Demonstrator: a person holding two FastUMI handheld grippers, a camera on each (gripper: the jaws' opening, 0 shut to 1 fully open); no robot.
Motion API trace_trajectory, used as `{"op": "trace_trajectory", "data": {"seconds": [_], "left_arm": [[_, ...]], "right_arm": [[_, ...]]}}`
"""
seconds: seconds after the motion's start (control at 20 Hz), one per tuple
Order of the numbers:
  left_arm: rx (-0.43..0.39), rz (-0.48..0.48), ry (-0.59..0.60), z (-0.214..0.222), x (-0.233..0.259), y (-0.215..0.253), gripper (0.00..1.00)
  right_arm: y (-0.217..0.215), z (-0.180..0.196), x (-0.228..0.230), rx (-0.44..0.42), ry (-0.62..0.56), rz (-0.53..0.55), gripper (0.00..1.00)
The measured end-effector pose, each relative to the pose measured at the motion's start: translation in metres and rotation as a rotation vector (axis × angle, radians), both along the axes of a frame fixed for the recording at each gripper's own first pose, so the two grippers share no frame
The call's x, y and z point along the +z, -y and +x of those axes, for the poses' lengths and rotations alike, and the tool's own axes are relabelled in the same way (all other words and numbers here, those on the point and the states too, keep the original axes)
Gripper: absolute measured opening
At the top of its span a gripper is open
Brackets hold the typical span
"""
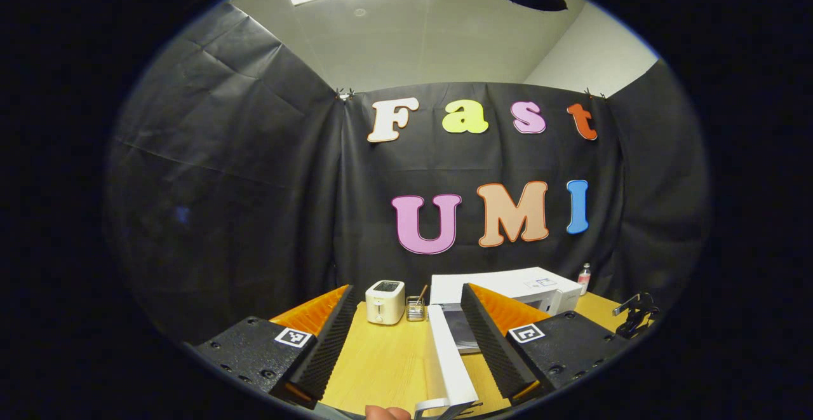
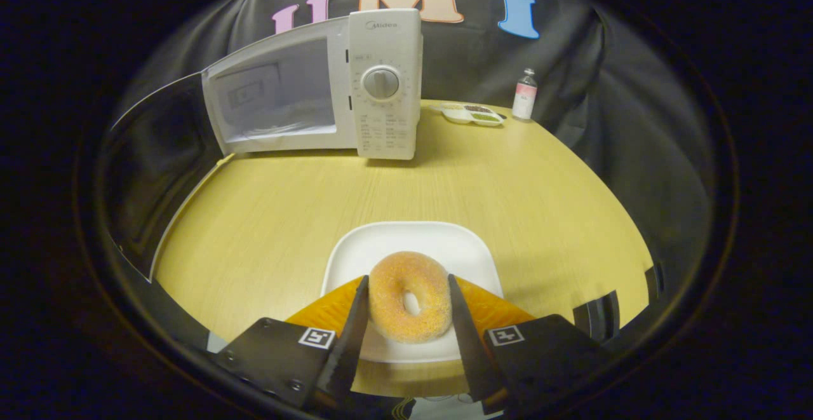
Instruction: Open the microwave oven with the left hand, put the food in, and close the microwave oven.
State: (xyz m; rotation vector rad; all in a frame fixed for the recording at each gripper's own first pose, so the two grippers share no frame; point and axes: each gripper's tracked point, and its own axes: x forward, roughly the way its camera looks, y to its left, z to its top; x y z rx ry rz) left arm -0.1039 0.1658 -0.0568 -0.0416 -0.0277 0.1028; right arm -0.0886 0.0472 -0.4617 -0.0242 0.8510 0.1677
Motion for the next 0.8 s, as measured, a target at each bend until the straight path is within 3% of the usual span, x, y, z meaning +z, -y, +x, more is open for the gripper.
{"op": "trace_trajectory", "data": {"seconds": [0.05, 0.15, 0.2, 0.25, 0.35, 0.55, 0.8], "left_arm": [[-0.002, 0.0, -0.005, 0.0, -0.001, 0.0, 1.0], [-0.004, -0.001, -0.004, -0.001, -0.001, -0.001, 0.96], [-0.002, -0.001, -0.003, -0.001, 0.0, -0.001, 1.0], [-0.002, 0.0, -0.004, -0.001, -0.001, -0.001, 0.97], [-0.001, 0.006, -0.011, -0.003, -0.003, -0.003, 0.97], [0.002, 0.006, -0.023, -0.007, -0.006, -0.001, 1.0], [0.026, 0.033, -0.012, -0.015, -0.001, -0.008, 0.97]], "right_arm": [[-0.003, 0.0, 0.002, 0.013, 0.007, -0.007, 0.72], [-0.014, 0.0, 0.009, 0.039, 0.028, -0.006, 0.72], [-0.021, 0.002, 0.014, 0.047, 0.037, 0.005, 0.72], [-0.029, 0.004, 0.019, 0.048, 0.046, 0.024, 0.66], [-0.052, 0.014, 0.032, 0.039, 0.064, 0.085, 0.67], [-0.106, 0.047, 0.065, -0.009, 0.101, 0.251, 0.66], [-0.181, 0.086, 0.1, -0.116, 0.068, 0.543, 0.71]]}}
